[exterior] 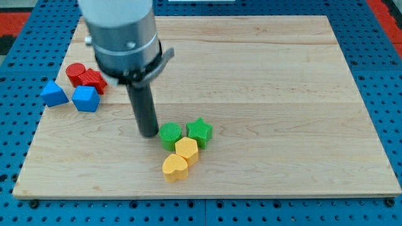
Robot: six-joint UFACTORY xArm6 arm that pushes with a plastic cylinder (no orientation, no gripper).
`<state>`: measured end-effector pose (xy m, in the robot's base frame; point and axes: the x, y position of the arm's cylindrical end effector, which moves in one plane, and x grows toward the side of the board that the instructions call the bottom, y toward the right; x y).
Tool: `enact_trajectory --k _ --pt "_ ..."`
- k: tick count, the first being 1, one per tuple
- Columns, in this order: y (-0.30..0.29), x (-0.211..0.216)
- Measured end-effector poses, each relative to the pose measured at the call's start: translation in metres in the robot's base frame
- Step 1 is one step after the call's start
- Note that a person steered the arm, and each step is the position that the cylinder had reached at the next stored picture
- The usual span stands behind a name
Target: Point your arm to the bottom of the yellow heart
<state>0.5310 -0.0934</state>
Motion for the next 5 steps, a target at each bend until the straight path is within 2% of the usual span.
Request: enact_trajectory --k 1,2,5 --pt "-0.005 0.067" --pt "0.008 0.087" --pt "0.051 0.082"
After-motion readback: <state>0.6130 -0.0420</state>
